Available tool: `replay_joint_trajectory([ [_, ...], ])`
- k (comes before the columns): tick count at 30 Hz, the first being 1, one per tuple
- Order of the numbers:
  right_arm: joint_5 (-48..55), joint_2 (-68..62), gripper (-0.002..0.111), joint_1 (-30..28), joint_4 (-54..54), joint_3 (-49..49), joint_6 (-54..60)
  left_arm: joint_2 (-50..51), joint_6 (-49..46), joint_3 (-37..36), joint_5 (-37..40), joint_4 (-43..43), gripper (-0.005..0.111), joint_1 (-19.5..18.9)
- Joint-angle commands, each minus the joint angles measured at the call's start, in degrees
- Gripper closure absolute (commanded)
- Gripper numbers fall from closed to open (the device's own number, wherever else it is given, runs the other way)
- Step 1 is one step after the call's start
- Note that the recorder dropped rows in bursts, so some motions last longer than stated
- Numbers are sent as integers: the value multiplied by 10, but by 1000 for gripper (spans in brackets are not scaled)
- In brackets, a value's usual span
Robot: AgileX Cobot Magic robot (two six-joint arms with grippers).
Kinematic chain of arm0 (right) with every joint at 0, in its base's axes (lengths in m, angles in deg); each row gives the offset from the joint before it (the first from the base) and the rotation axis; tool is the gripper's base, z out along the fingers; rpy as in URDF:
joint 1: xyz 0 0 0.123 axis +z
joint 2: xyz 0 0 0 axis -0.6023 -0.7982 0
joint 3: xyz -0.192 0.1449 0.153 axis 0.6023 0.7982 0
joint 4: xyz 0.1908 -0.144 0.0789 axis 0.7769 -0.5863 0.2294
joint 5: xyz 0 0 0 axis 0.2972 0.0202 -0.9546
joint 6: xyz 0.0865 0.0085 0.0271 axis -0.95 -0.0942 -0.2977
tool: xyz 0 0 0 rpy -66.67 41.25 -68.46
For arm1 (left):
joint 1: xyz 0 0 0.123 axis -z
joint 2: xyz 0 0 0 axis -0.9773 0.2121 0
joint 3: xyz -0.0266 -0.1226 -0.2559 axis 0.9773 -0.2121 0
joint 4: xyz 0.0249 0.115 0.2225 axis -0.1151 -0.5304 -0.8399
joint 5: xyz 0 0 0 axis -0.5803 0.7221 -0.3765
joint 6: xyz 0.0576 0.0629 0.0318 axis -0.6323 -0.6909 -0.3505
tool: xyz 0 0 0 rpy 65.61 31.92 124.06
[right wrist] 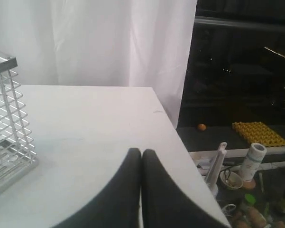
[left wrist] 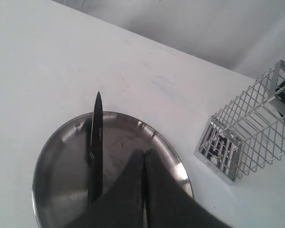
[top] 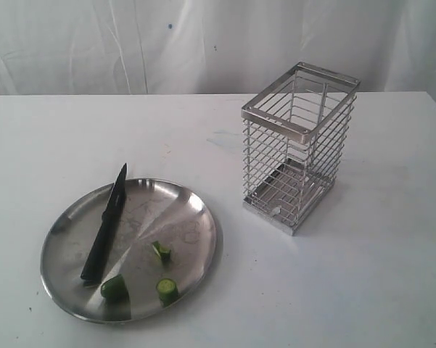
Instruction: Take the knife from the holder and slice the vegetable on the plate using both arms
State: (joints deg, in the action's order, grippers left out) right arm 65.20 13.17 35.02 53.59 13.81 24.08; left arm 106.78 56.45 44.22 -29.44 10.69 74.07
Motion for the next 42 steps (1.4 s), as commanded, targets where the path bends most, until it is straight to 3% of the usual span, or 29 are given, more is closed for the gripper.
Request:
replay_joint_trajectory([
  [1,-63,34,108,0,104,69,4,-1,4,-2,-2,15,107,4],
  [4,-204,99,108,-11,218,157,73,-1,4,-2,-2,15,107,4],
  [6,-300,115,108,-25,222,191,155,-1,4,-2,-2,15,107,4],
  [11,-180,114,108,-37,221,191,149,-4,4,-1,0,15,107,4],
  [14,-27,114,108,-37,224,191,95,-4,4,-1,0,15,107,4],
  [26,-27,114,108,-37,231,191,73,-11,4,-1,0,15,107,12],
  [27,-27,114,108,-37,231,191,73,-31,4,-6,-21,6,107,32],
  [28,-27,114,108,-37,231,191,73,-44,12,-7,-24,-45,107,34],
  [30,-27,114,108,-37,231,191,73,-73,57,-21,-58,-364,107,33],
  [31,-27,114,108,-37,231,191,73,-88,79,-36,-56,-447,107,31],
  [33,-27,114,108,-37,231,191,73,-135,221,-121,-98,-406,107,29],
  [36,-27,114,108,-37,231,191,73,-219,311,-241,-150,-467,107,26],
  [37,-27,114,108,-37,231,191,73,-249,328,-247,-149,-477,107,26],
  [38,-27,114,108,-37,231,191,73,-290,336,-247,-41,-499,107,23],
  [39,-27,114,108,-37,231,191,73,-316,329,-247,13,-520,107,19],
  [40,-26,115,108,-37,231,191,73,-346,265,-247,41,-534,107,17],
  [42,-26,115,108,-37,231,191,73,-351,252,-247,40,-532,107,15],
])
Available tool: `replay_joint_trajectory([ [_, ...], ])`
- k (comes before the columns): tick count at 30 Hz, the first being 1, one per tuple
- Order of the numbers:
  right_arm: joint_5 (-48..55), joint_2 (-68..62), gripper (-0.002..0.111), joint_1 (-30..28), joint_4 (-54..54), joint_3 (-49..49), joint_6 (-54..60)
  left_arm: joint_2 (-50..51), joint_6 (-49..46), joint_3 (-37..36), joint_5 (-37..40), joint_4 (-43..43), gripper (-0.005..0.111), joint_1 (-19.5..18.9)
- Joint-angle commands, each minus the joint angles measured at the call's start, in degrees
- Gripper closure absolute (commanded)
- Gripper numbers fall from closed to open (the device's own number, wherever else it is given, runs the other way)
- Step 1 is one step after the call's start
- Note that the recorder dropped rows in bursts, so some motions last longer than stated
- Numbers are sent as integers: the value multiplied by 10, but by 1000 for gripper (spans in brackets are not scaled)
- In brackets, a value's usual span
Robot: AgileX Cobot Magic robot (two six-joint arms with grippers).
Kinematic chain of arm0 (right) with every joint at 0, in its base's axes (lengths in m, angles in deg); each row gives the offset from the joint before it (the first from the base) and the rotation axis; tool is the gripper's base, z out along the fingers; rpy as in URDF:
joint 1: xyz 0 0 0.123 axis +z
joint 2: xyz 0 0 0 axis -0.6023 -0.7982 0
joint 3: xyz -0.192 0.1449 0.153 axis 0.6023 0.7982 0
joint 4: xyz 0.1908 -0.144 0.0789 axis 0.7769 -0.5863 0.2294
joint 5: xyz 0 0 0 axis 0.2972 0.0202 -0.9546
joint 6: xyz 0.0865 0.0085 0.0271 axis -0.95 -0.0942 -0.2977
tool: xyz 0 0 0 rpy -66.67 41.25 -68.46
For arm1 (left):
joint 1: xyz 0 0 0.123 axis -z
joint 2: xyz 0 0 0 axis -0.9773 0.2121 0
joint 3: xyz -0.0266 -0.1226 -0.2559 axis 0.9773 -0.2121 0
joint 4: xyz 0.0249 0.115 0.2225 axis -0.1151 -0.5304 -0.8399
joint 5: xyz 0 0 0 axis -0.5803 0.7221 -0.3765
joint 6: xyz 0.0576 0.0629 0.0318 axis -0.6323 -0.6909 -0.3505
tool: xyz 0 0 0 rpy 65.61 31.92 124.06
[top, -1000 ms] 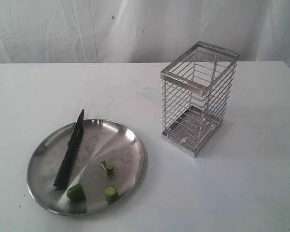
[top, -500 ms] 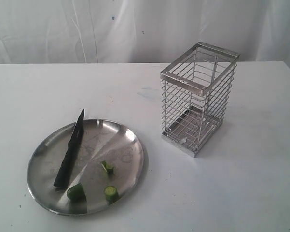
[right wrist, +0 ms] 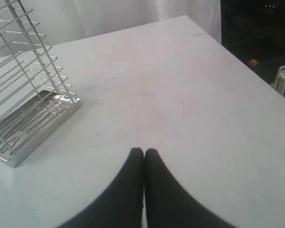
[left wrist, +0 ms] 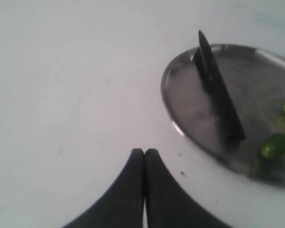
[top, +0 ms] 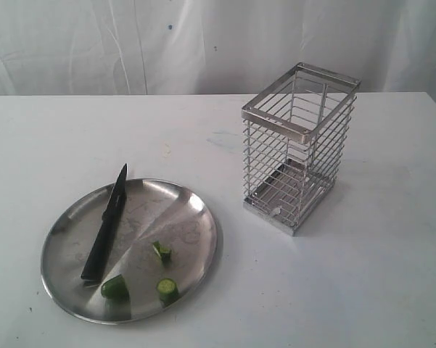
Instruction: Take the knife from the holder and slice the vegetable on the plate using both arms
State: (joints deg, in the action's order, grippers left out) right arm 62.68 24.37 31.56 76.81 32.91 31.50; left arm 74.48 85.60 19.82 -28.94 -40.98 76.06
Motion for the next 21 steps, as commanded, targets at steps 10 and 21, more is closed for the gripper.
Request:
replay_joint_trajectory([
  [10,-1,3,108,-2,-1,0,-1,-28,-40,-3,34,4,107,-5],
  [21,-1,3,108,-2,-1,0,-1,-28,-40,-3,62,4,107,-5],
])
